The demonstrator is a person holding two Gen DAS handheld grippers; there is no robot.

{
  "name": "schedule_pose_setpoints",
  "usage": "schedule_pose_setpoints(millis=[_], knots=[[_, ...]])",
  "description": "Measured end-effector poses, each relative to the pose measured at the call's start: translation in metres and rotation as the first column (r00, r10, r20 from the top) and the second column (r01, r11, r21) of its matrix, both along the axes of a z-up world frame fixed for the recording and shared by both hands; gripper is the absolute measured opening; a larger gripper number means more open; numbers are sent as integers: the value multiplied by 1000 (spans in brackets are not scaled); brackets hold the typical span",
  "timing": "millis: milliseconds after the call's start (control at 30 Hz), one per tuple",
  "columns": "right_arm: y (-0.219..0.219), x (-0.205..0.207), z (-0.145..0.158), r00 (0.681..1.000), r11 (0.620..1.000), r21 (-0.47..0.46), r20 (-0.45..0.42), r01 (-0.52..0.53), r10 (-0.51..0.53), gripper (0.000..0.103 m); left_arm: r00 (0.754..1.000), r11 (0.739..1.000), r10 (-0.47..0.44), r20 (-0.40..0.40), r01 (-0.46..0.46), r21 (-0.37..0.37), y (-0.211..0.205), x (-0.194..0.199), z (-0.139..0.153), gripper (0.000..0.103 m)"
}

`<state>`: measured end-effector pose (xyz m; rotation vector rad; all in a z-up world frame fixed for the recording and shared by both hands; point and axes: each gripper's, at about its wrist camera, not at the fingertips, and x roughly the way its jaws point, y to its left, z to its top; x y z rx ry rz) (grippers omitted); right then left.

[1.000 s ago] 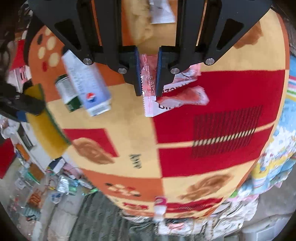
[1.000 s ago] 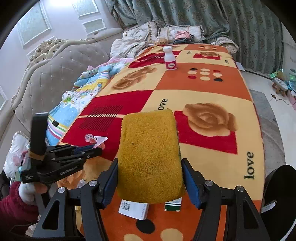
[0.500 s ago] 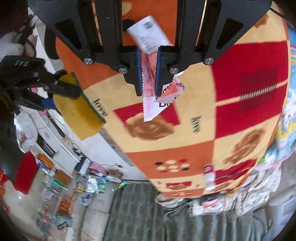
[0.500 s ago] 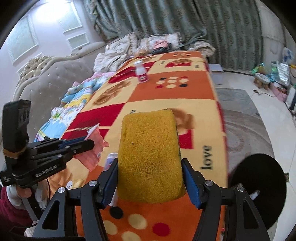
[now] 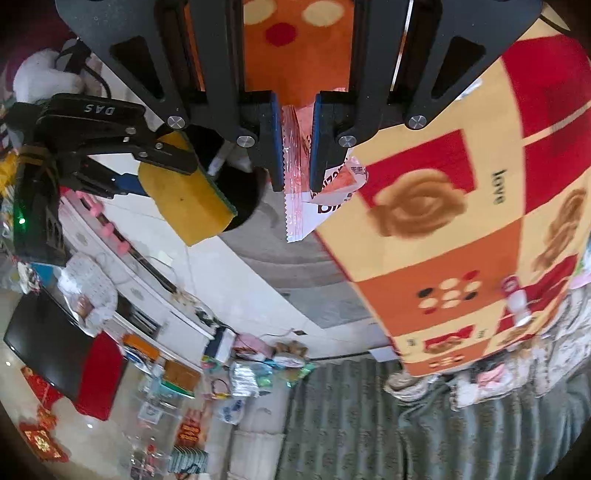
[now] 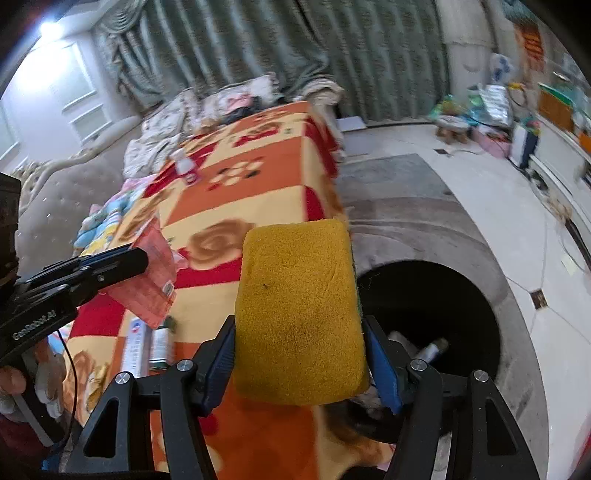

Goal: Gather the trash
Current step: 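Carry the wrapper and sponge over the black bin, then open both tools to drop the wrapper and sponge into the bin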

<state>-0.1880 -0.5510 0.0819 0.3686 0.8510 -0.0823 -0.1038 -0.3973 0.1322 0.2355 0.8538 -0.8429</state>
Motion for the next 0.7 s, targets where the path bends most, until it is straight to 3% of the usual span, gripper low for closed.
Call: schedule_pose_setpoints(millis=[400, 533, 567, 667, 700], knots=[[-56, -24, -29, 990, 992, 9, -66, 126, -125, 64, 983, 995, -88, -164, 79, -60, -64, -9, -27, 11], [-65, -26, -36, 987, 990, 15, -81, 141, -139, 70, 974, 992, -106, -202, 89, -93, -75, -11, -34, 12], [-66, -26, -38, 986, 989, 12, -84, 147, -145, 72, 970, 990, -114, -214, 94, -104, -76, -10, -36, 15], [-70, -27, -41, 983, 987, 10, -93, 161, -159, 75, 968, 990, -113, -224, 91, -108, -77, -12, -38, 47], [-71, -27, -42, 982, 987, 13, -96, 163, -161, 75, 969, 990, -112, -220, 88, -114, -76, -12, -37, 51]])
